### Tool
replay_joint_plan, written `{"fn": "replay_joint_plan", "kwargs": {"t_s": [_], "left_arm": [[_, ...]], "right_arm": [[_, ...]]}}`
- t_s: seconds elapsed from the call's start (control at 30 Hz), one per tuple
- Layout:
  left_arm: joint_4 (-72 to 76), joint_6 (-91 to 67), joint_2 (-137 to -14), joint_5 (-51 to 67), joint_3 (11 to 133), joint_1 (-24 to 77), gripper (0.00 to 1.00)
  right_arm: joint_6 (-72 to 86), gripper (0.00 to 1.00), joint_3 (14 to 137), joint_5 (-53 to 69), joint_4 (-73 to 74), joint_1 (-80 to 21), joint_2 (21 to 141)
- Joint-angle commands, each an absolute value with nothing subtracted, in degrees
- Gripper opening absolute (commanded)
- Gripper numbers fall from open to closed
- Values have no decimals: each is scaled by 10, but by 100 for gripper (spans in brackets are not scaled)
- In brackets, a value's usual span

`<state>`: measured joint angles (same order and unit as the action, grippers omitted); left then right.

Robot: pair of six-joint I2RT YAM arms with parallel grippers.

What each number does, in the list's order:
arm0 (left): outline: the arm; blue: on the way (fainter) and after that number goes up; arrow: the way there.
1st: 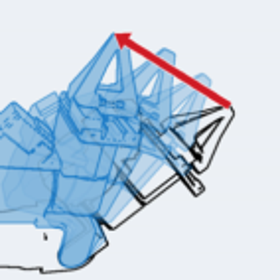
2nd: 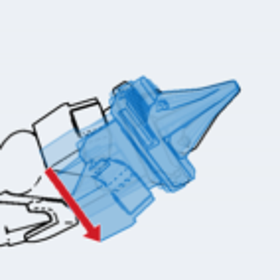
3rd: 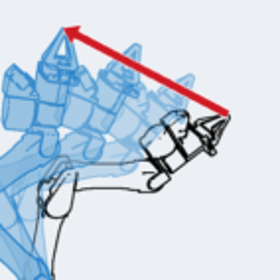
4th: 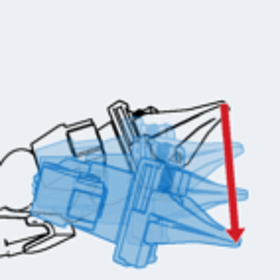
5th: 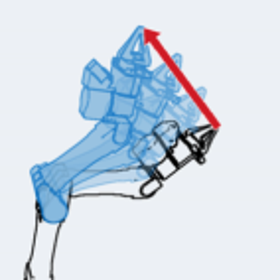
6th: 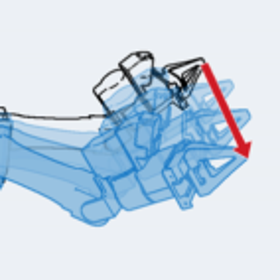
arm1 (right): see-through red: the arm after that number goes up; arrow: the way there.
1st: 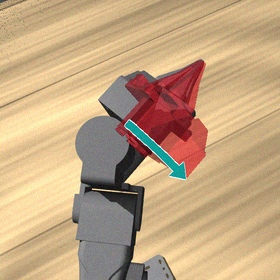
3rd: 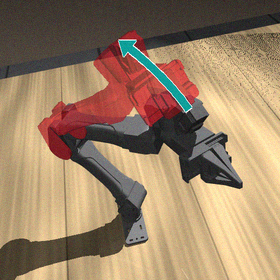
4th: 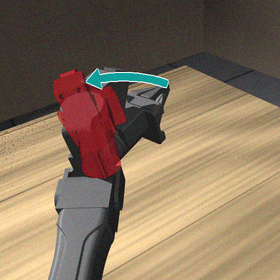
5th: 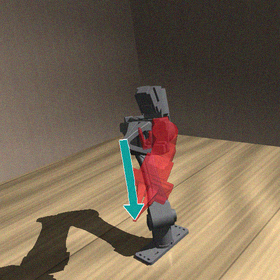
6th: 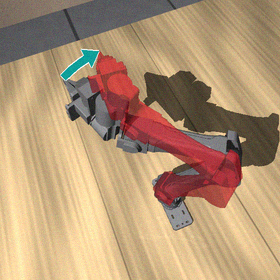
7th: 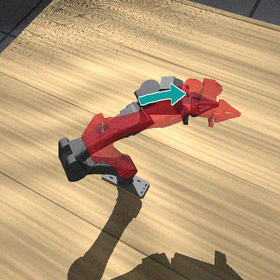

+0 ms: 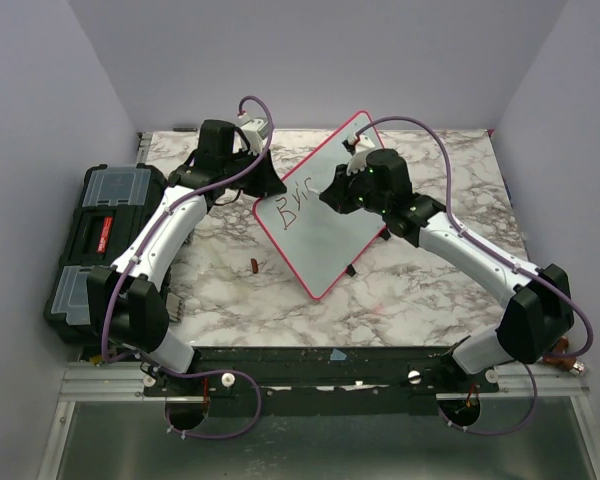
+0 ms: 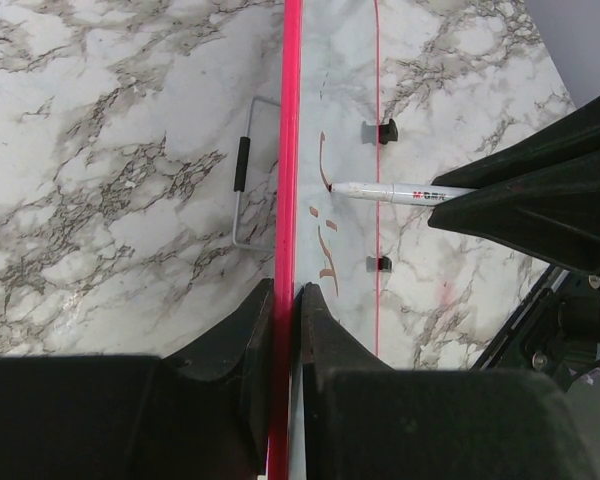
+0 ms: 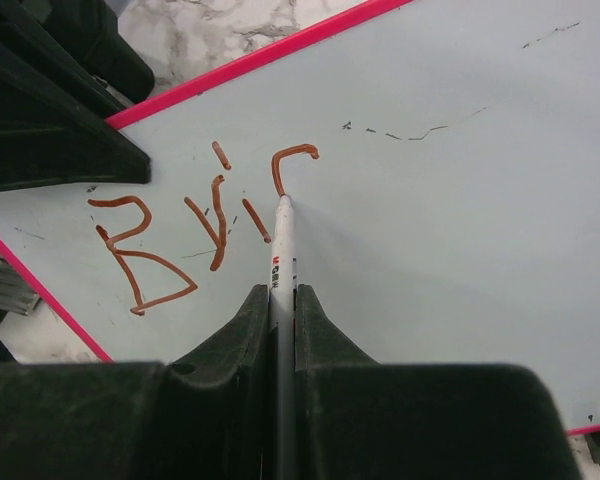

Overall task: Write a sentence on the whiteboard
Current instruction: Write on the whiteboard at the whiteboard stand.

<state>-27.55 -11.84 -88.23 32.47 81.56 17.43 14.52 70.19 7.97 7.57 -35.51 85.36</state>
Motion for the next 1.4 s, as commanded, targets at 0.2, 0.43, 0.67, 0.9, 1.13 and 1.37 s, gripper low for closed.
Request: {"fn": "replay_joint_plan", "kwargs": {"t_s": [0.2,0.43,0.67,0.9,1.13,1.37], "left_arm": [[-243,-91,-868,301,814,175,0],[-243,-90,-863,301,812,176,0],[-241,-90,-865,303,811,176,0],[-244,-87,-868,306,811,176,0],[-244,-87,-869,304,812,176,0],[-244,-87,-869,305,812,176,0]], "right_arm": [[150,1,725,28,97,-356,865],[150,1,747,14,103,-356,880],[149,1,764,19,102,-356,890],[146,1,772,24,104,-356,899],[147,1,758,35,107,-356,894],[150,1,734,50,113,-356,882]]}}
